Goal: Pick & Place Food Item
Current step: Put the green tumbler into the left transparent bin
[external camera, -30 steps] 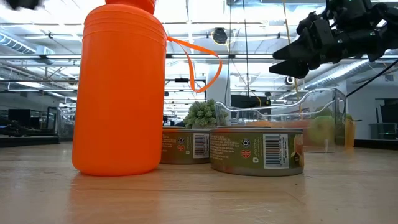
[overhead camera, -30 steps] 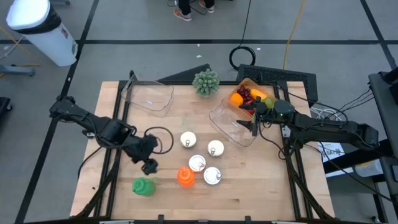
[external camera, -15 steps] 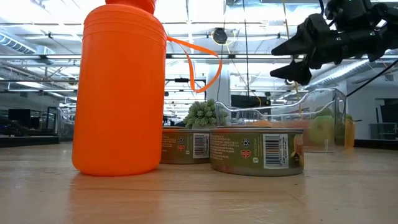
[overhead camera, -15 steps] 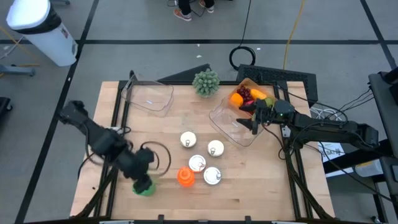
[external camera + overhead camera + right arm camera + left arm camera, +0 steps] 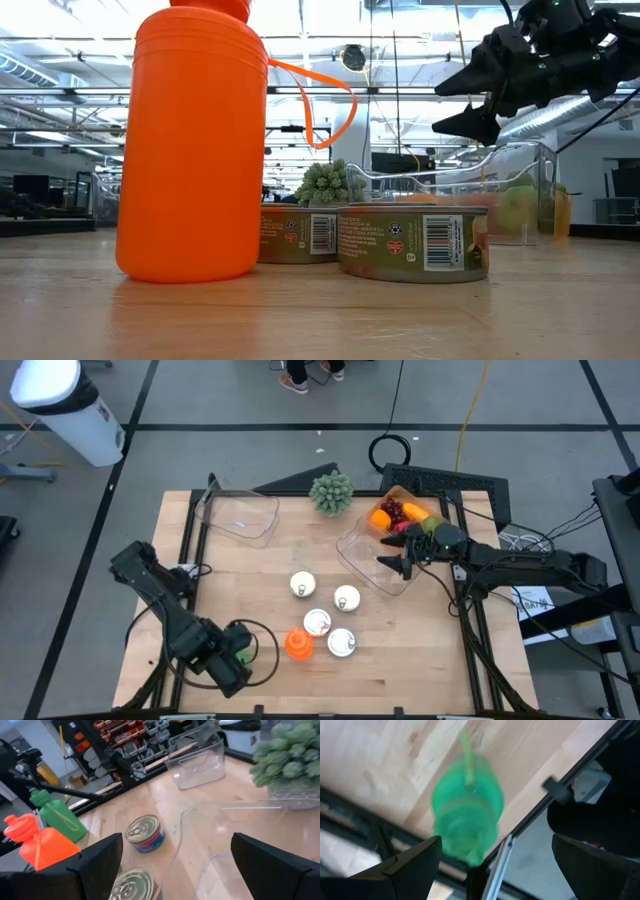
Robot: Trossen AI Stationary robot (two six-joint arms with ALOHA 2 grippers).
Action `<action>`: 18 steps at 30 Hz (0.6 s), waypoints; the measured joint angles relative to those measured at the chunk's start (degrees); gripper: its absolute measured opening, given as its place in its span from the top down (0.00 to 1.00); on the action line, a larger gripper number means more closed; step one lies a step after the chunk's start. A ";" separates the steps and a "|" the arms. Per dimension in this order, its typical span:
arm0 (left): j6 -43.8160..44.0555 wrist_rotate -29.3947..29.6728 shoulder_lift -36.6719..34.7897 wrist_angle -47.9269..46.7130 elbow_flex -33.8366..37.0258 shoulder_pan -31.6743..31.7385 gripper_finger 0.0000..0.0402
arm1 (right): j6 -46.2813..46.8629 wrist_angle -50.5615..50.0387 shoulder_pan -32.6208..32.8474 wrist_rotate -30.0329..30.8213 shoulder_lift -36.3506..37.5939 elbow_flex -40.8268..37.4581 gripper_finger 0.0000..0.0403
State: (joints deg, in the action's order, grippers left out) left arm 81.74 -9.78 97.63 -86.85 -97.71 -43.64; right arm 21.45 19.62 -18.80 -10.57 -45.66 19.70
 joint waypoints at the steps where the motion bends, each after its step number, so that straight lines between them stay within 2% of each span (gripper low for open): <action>1: 0.06 0.76 0.05 0.24 0.00 -0.20 0.03 | 0.00 0.22 0.39 0.01 -0.29 0.00 0.12; 11: 5.86 6.92 0.04 0.31 0.07 -3.38 0.03 | -1.30 6.31 3.16 0.01 -3.47 0.00 0.12; 18: 5.52 5.28 0.04 0.00 4.69 -3.36 0.03 | -1.56 7.15 3.18 0.03 -4.60 0.00 0.12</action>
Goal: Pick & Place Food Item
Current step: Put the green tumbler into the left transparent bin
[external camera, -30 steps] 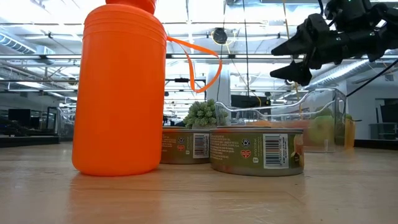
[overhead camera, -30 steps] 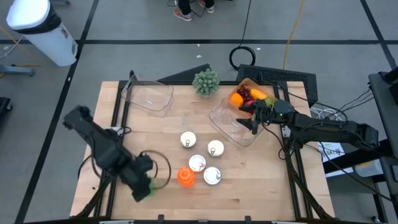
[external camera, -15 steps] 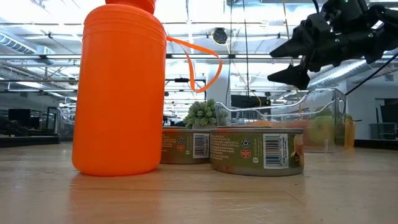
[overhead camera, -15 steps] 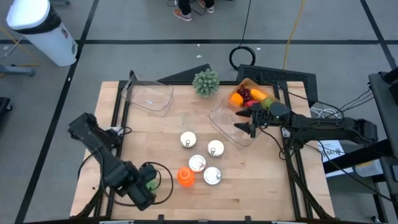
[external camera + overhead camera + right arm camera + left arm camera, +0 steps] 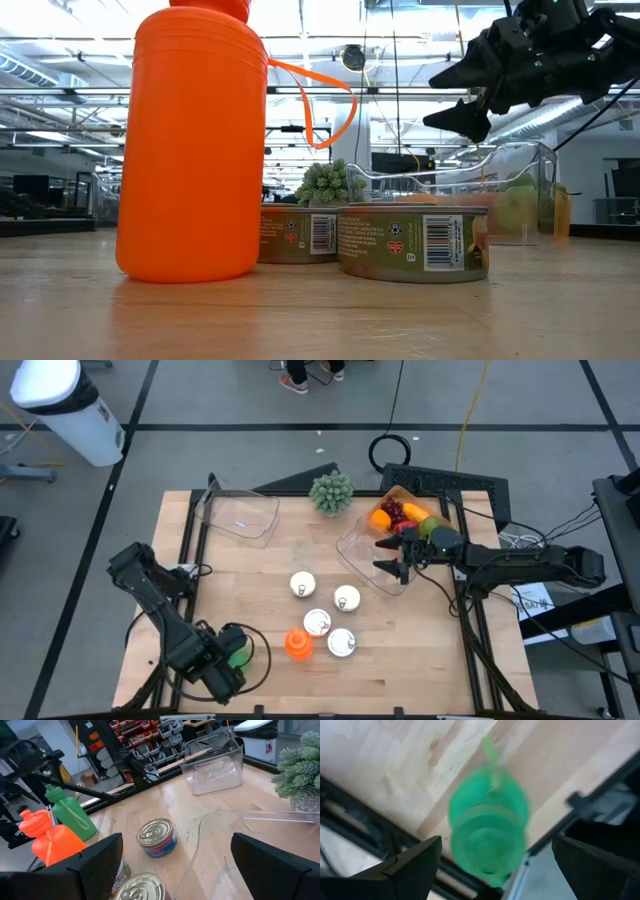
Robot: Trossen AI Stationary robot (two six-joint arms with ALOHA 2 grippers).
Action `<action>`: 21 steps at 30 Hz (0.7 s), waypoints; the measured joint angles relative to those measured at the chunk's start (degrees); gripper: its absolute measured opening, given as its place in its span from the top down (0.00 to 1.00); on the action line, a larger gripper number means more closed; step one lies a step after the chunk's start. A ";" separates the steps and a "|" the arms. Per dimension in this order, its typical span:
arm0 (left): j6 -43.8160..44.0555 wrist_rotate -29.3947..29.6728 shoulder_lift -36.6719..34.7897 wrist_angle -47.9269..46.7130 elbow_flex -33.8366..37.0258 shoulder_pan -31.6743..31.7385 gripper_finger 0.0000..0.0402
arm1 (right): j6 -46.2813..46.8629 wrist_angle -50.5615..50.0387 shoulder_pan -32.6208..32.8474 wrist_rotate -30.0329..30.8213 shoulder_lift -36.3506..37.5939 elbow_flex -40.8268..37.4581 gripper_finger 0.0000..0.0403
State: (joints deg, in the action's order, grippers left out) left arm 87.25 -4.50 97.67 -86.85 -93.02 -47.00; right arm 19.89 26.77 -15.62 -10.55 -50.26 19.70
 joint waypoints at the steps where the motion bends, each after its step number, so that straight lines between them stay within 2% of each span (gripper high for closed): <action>1: -0.14 -0.33 0.02 -0.04 0.73 0.08 0.03 | -0.01 0.01 0.00 0.00 0.00 0.00 0.12; 6: -1.31 -0.48 0.00 0.17 1.21 0.61 0.10 | -0.01 0.04 0.00 0.07 0.00 0.00 0.12; 16: 0.34 0.23 -0.02 0.20 1.19 -0.73 0.43 | -0.01 0.04 0.00 0.17 0.02 0.00 0.12; 19: 0.30 0.49 -0.04 0.19 1.19 0.02 0.44 | -0.01 0.06 0.00 0.20 0.02 0.00 0.12; 21: 0.15 3.47 -0.04 0.06 0.76 0.91 0.44 | -0.01 0.05 0.00 0.20 0.02 0.00 0.12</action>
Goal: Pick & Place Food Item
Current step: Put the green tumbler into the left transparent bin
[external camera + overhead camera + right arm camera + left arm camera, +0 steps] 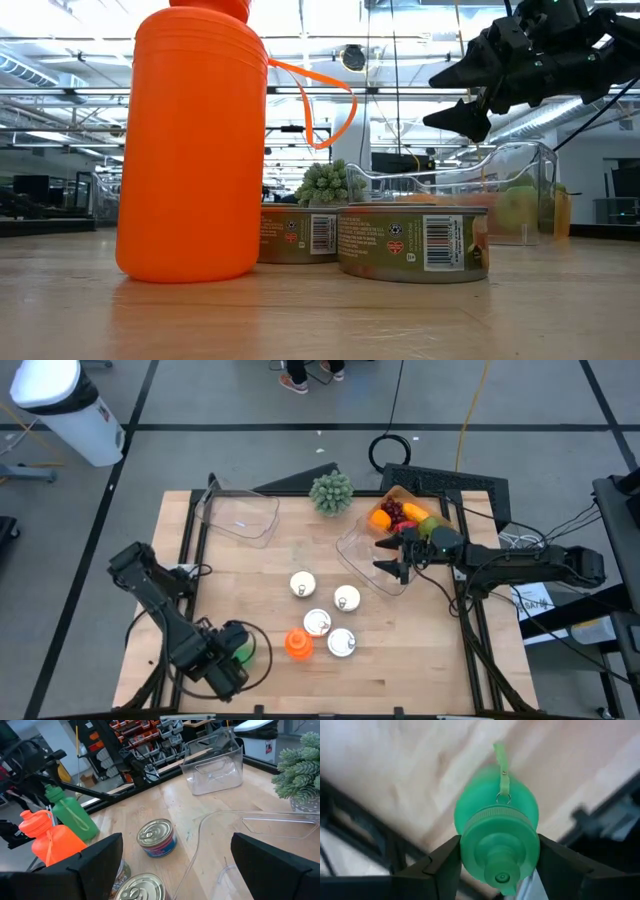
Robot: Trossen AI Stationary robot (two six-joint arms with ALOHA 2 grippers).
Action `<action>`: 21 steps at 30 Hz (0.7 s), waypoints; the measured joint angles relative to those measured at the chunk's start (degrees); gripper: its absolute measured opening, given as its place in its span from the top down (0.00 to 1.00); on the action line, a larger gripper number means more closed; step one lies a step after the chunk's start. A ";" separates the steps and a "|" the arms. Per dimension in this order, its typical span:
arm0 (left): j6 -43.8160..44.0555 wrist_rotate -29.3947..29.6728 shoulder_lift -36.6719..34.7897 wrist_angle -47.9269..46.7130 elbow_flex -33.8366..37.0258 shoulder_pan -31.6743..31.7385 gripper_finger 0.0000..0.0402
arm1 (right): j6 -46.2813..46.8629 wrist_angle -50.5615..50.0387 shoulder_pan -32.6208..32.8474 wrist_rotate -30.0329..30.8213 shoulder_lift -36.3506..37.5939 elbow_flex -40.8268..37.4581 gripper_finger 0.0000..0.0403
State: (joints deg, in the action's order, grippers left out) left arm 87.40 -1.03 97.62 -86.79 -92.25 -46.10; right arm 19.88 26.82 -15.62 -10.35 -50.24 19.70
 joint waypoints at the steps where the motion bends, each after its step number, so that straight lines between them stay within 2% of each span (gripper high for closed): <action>1: -0.68 2.17 -0.11 -0.08 -0.40 0.31 0.44 | 0.00 -0.01 0.00 0.00 0.00 0.00 0.12; 6: -4.34 12.45 -3.48 -3.24 -4.08 1.72 0.44 | 0.02 -0.01 0.00 -0.01 0.00 0.00 0.12; 11: -7.98 24.44 -12.78 -3.08 -4.38 4.16 0.44 | 0.31 -0.14 0.00 -0.20 0.00 0.00 0.12; 17: -12.86 47.44 -24.66 -2.61 -4.43 6.46 0.44 | 0.08 -1.69 0.00 -0.24 0.02 -0.02 0.12; 21: -24.84 67.23 -29.66 4.72 -4.43 7.98 0.43 | -0.50 -1.80 0.00 -0.24 0.02 -0.04 0.12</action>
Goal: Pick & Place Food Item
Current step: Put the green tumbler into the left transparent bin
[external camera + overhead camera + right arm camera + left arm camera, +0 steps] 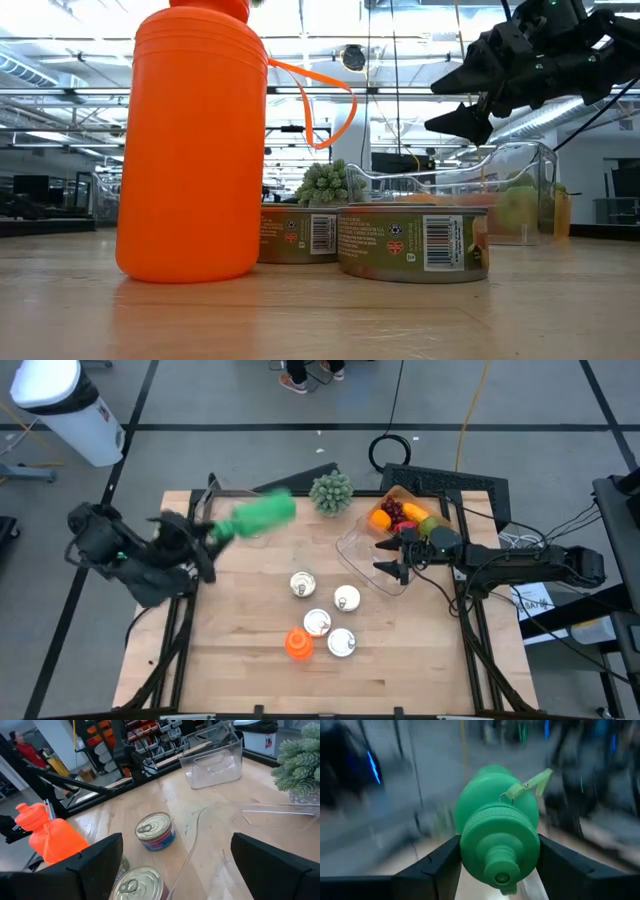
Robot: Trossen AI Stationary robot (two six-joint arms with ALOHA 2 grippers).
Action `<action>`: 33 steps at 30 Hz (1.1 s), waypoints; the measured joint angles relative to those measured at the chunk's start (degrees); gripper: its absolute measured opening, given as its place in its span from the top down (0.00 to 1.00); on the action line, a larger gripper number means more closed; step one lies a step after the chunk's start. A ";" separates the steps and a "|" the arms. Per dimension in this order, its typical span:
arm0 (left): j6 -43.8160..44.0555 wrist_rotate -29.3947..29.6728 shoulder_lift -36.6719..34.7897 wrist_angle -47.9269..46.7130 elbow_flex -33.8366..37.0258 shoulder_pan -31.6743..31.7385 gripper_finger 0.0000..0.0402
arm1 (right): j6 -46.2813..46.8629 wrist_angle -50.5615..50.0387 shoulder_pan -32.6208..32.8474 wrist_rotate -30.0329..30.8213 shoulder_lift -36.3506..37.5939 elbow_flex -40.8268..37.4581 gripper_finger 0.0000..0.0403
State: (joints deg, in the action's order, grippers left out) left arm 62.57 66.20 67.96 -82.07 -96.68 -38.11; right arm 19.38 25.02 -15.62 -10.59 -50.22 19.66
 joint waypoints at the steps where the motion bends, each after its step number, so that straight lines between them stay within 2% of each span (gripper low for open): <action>1: -4.20 4.23 -0.64 3.28 0.00 0.43 0.42 | -0.20 -0.04 0.00 0.00 0.00 0.00 0.12; 3: -13.96 9.07 -1.31 11.87 0.00 1.63 0.40 | -0.12 -0.56 0.00 0.01 0.00 0.00 0.12; 5: -25.64 9.33 -1.11 22.63 0.00 3.75 0.40 | 0.35 -1.66 0.00 0.00 0.00 0.00 0.12; 7: -37.61 5.25 0.35 34.29 0.00 6.18 0.43 | 0.65 -2.26 0.00 0.00 0.00 -0.02 0.12; 11: -58.53 -12.42 4.80 56.00 0.04 10.50 0.44 | 0.33 -2.85 0.00 0.00 -0.02 -0.02 0.12; 12: -61.81 -14.69 6.17 60.25 0.09 11.25 0.44 | 0.02 -2.67 0.00 0.00 -0.02 -0.02 0.12; 17: -81.11 -14.25 10.00 77.75 0.11 13.83 0.44 | -0.55 -2.55 0.00 0.00 -0.02 -0.02 0.12; 19: -87.83 -17.52 10.35 83.71 0.10 15.29 0.44 | -1.09 -2.54 0.00 0.00 0.00 -0.02 0.12; 21: -90.45 -25.18 10.38 86.51 0.04 17.82 0.44 | -2.11 -2.58 0.00 0.00 0.00 -0.01 0.12; 25: -86.28 -40.09 11.06 86.21 0.04 25.04 0.44 | -2.52 -3.05 0.00 0.00 0.00 -0.02 0.12; 33: -78.59 -54.17 18.66 86.81 0.20 39.04 0.44 | -3.17 -3.87 0.00 0.00 0.00 -0.02 0.12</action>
State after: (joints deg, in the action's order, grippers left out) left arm -16.03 12.03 86.62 4.74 -96.49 0.93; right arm 16.21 21.14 -15.62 -10.59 -50.22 19.64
